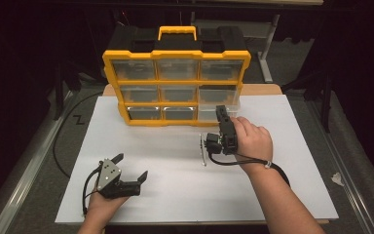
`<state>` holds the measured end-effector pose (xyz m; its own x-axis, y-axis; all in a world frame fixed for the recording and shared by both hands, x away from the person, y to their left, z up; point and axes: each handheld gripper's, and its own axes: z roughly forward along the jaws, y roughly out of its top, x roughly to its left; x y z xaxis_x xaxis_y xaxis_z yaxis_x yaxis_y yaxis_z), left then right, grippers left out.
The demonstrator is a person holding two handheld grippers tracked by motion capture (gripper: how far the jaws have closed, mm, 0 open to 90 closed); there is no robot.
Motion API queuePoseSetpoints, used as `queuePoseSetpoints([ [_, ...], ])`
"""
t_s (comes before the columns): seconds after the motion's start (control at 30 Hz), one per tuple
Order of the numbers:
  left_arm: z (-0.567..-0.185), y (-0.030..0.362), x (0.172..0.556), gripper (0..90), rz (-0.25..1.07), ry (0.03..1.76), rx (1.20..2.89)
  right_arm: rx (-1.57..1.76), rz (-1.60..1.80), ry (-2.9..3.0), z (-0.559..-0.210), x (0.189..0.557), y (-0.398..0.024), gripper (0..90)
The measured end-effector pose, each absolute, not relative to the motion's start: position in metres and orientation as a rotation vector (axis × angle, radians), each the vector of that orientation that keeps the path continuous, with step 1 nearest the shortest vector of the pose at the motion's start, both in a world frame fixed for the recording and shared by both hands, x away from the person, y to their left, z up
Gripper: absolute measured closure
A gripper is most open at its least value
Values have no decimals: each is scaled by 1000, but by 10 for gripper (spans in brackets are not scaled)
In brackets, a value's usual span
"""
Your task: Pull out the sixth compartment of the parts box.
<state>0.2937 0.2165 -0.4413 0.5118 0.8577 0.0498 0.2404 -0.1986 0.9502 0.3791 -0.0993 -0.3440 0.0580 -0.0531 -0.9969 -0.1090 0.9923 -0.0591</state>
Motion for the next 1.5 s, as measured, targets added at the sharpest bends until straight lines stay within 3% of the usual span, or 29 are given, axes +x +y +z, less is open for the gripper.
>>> queuePoseSetpoints([
  [1.03, -442, 215, 294, 2, 738, 928, 1725, -105, 67, 1520, -353, 376, -100, 790],
  [1.27, -443, 214, 294, 2, 737, 927, 1730, -112, 74, 1546, -351, 369, -102, 604],
  [1.5, -442, 214, 293, 2, 739, 934, 1723, -110, 83, 1607, -356, 356, -112, 478],
])
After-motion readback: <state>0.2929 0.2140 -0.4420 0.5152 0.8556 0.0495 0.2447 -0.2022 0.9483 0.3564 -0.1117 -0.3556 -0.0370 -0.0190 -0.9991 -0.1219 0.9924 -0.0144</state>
